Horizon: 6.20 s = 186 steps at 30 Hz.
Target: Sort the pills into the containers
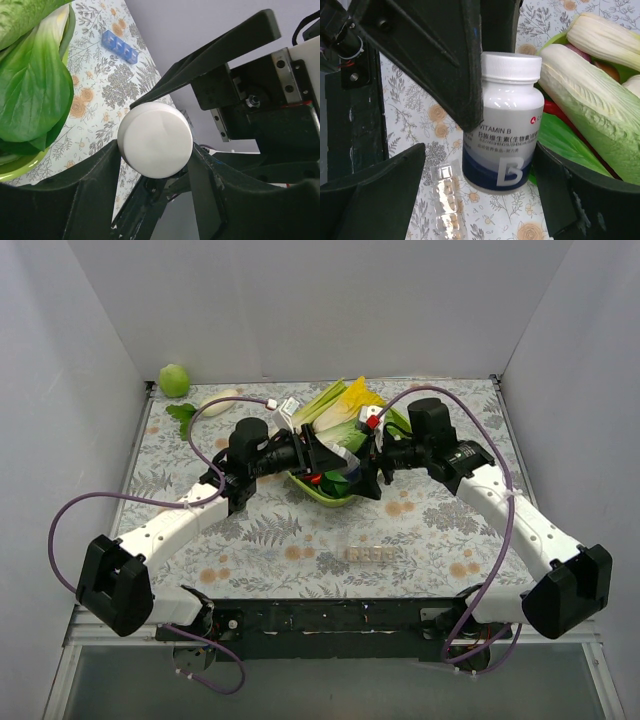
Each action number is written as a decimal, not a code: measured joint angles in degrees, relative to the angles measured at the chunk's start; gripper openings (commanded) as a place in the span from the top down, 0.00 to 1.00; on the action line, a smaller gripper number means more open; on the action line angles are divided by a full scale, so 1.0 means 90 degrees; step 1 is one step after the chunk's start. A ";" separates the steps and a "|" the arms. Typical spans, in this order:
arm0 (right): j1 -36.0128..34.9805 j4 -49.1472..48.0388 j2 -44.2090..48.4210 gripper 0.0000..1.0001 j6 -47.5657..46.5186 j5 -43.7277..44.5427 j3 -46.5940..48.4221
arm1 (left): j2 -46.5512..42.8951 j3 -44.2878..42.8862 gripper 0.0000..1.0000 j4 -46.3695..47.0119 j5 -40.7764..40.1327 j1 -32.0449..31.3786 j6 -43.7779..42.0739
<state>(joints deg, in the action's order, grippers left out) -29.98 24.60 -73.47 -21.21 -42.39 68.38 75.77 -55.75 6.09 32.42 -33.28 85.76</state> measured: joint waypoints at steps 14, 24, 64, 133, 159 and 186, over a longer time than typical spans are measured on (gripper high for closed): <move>-0.0041 -0.0522 -0.0211 0.86 0.0590 0.0078 -0.0189 | -0.0100 0.0372 0.82 0.0508 -0.0338 -0.0328 0.0447; -0.0109 -0.0447 0.0287 0.96 -0.0204 -0.0554 -0.0707 | -0.1071 0.1171 0.02 0.0707 -0.0330 -0.0398 0.0491; -0.0255 0.1566 0.1098 0.97 -0.3638 -0.1620 -0.1872 | -0.2086 0.1982 0.30 0.0304 -0.0974 -0.2662 -0.6710; -0.0085 0.1144 0.1360 0.99 -0.3385 -0.1251 -0.2375 | -0.2698 0.2404 0.02 -0.0296 -0.0041 -0.1817 -0.5416; -0.0063 0.1285 0.1362 0.99 -0.3492 -0.1316 -0.2378 | -0.1246 0.1727 1.00 0.0325 -0.0644 -0.2611 -0.6161; -0.0080 0.0585 0.1472 0.99 -0.2829 -0.0588 -0.2450 | -0.1056 0.0862 0.09 -0.1656 -0.2552 -0.2191 0.2436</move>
<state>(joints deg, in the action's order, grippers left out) -30.70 29.87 -60.23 -46.68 -47.68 46.33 66.26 -47.99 -8.82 9.45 -52.99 107.68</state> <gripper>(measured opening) 0.597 0.772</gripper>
